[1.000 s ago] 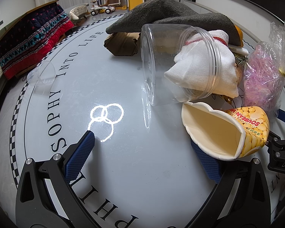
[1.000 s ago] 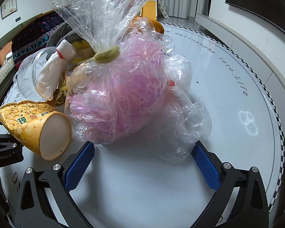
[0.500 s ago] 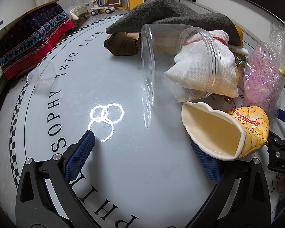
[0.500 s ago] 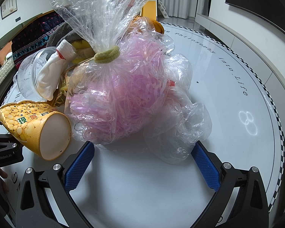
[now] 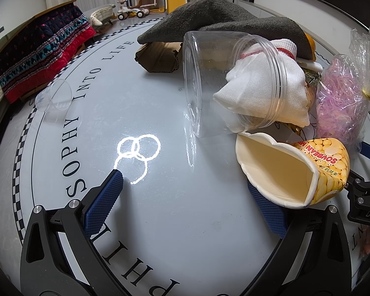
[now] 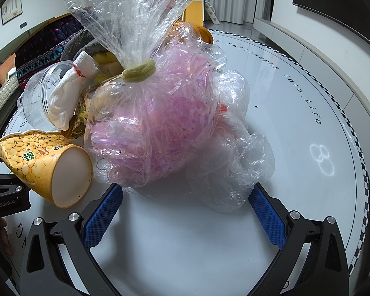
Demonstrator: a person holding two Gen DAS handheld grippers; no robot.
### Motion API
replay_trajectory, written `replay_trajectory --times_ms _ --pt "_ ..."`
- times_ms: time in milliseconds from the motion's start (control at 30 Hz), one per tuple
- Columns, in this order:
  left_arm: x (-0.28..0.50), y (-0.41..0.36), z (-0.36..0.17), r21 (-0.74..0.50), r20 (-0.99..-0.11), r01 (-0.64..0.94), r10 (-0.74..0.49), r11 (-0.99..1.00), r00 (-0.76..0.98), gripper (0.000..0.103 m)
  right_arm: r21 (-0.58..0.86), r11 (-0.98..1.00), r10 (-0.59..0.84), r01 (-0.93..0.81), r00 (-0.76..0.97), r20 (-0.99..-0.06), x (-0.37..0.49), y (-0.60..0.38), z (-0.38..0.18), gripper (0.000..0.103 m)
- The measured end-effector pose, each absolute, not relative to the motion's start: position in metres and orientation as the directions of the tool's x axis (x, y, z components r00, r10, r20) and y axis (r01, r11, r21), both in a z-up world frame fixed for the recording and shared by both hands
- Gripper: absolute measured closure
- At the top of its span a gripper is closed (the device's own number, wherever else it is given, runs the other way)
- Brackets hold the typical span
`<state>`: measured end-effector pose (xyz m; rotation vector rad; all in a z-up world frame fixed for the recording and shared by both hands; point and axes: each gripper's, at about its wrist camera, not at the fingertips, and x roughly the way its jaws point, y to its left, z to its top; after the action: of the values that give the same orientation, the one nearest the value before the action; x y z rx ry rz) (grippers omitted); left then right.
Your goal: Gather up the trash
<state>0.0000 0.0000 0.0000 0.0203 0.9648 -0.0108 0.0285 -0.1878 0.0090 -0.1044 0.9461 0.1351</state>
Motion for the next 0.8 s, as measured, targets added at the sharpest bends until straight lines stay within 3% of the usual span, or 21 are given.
replay_trajectory --times_ms 533,700,800 --pt "-0.062 -0.004 0.046 0.033 -0.772 0.182 -0.091 0.983 0.629 0.005 -0.008 0.963 0.165 -0.271 0.610 -0.775 0.013 -0.180 0.078 0.003" --pt "-0.048 -0.019 0.050 -0.001 -0.791 0.206 -0.127 0.978 0.599 0.005 0.022 0.963 0.181 -0.269 0.585 -0.791 0.035 -0.169 0.085 0.011" --pt "-0.040 -0.035 0.048 -0.014 -0.803 0.216 -0.140 0.976 0.580 0.005 0.000 0.965 0.154 -0.262 0.568 -0.808 0.048 -0.161 0.082 0.022"
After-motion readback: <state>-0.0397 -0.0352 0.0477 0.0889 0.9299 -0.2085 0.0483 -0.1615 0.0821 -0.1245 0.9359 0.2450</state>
